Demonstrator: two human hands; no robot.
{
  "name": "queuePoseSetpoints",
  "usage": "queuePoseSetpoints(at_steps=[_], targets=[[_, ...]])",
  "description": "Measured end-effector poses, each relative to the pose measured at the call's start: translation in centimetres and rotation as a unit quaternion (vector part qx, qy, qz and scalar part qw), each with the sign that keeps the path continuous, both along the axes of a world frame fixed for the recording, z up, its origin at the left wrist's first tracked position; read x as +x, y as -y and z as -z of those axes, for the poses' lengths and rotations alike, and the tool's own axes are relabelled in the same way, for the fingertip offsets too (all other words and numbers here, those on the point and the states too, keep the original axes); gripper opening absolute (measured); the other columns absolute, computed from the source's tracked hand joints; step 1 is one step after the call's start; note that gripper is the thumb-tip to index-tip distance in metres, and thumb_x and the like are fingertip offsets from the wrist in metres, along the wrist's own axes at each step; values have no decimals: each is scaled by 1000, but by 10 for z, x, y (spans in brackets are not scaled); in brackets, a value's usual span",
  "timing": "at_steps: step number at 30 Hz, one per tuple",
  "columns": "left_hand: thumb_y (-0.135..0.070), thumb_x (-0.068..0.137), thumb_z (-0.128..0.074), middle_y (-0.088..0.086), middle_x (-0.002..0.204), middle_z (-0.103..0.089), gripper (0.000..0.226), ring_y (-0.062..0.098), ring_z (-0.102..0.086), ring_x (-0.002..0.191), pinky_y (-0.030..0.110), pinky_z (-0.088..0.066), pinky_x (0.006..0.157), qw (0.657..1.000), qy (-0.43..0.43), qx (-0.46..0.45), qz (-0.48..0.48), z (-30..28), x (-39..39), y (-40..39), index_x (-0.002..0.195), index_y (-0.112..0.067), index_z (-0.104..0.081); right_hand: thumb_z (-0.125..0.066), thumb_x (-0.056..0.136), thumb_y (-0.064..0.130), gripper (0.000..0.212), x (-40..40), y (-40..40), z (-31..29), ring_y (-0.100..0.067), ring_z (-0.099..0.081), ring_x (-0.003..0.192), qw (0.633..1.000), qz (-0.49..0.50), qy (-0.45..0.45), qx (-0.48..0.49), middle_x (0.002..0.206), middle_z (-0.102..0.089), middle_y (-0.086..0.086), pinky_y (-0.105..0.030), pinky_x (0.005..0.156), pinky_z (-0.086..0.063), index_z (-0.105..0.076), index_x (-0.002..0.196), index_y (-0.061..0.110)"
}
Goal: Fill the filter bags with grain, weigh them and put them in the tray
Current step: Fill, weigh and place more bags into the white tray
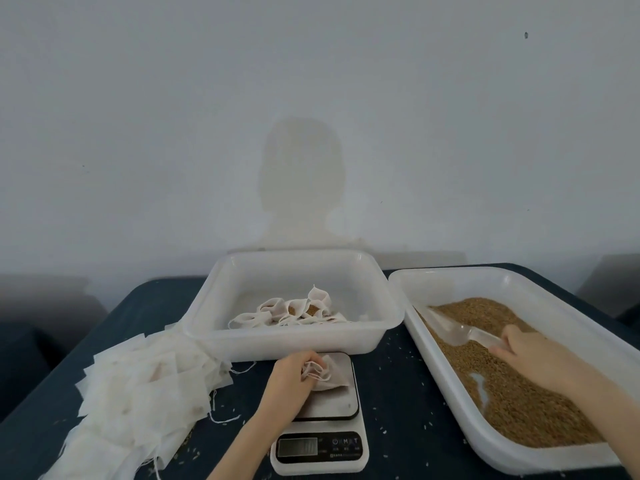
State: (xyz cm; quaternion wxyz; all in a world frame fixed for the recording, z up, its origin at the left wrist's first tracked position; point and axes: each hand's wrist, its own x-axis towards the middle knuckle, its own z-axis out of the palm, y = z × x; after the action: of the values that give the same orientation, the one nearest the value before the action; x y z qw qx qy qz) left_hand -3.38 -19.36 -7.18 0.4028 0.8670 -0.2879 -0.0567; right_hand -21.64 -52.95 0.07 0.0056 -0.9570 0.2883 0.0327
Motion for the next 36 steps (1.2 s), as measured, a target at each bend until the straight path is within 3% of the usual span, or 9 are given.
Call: queuePoseSetpoints(at_steps=[4, 8, 14, 16, 19, 24, 28, 33, 36], targets=[[-19, 86, -62, -23, 92, -62, 28, -6, -55, 88, 8, -40, 72, 1000, 14, 14, 4, 0, 0, -6, 84, -46, -57, -33, 102, 45, 25, 1, -4, 8, -6, -53, 65, 998, 14, -68, -8, 82, -56, 8, -20, 55, -44, -40, 95, 22], [-30, 82, -69, -25, 102, -59, 26, -6, -53, 99, 14, -40, 86, 1000, 24, 0, 13, -2, 2, -15, 99, -44, -57, -30, 99, 56, 41, 8, -11, 11, -4, -55, 71, 991, 16, -130, -12, 88, -59, 9, -17, 59, -44, -48, 103, 20], [-31, 81, -73, -34, 106, -56, 35, -19, -47, 105, 2, -36, 84, 998, 4, -51, 38, -4, 6, -42, 102, -50, -52, -42, 86, 71, 56, 15, -21, 4, -6, -56, 76, 981, 7, -183, -55, 94, -64, 9, -19, 58, -41, -61, 103, 21], [-27, 84, -70, -33, 107, -58, 32, -19, -48, 105, 2, -37, 83, 995, -22, -91, 30, -2, 6, -52, 104, -48, -55, -40, 92, 65, 46, 18, -31, -8, -5, -57, 76, 987, -1, -137, -83, 90, -61, 10, -20, 60, -43, -59, 96, 23], [-22, 91, -62, -26, 102, -65, 21, -11, -55, 99, 9, -42, 82, 980, -46, -191, -31, 3, 3, -62, 103, -39, -61, -39, 97, 50, 28, 28, -63, -31, -5, -55, 70, 988, -12, 42, -151, 79, -57, 14, -21, 56, -44, -55, 86, 30], [-10, 94, -53, -24, 87, -64, 23, 4, -59, 76, 18, -47, 66, 952, 39, -251, -168, 21, -6, -63, 88, -31, -61, -55, 86, 36, 17, 55, -170, -18, 4, -35, 41, 914, -129, 376, -86, 49, -43, 17, -9, 43, -17, -54, 70, 33], [-9, 92, -55, -17, 75, -62, 35, 0, -55, 67, 10, -42, 60, 959, 97, -203, -173, 26, -7, -60, 84, -44, -54, -75, 79, 18, 21, 80, -217, 41, 1, -36, 39, 891, -212, 401, 33, 49, -41, 17, -6, 44, -25, -59, 67, 25], [-13, 92, -57, -21, 76, -57, 32, 0, -54, 70, 14, -39, 62, 968, 124, -122, -178, 31, -8, -63, 86, -44, -52, -66, 89, 19, 16, 92, -209, 92, -8, -54, 48, 874, -42, 448, 181, 54, -56, 7, -28, 50, -48, -63, 74, 25], [-16, 94, -56, -25, 77, -51, 16, -5, -50, 71, 9, -35, 63, 972, 143, -75, -173, 31, -9, -62, 94, -32, -60, -65, 88, 18, 16, 89, -203, 101, -8, -55, 52, 856, -20, 472, 208, 55, -57, 8, -27, 50, -47, -64, 75, 26]])
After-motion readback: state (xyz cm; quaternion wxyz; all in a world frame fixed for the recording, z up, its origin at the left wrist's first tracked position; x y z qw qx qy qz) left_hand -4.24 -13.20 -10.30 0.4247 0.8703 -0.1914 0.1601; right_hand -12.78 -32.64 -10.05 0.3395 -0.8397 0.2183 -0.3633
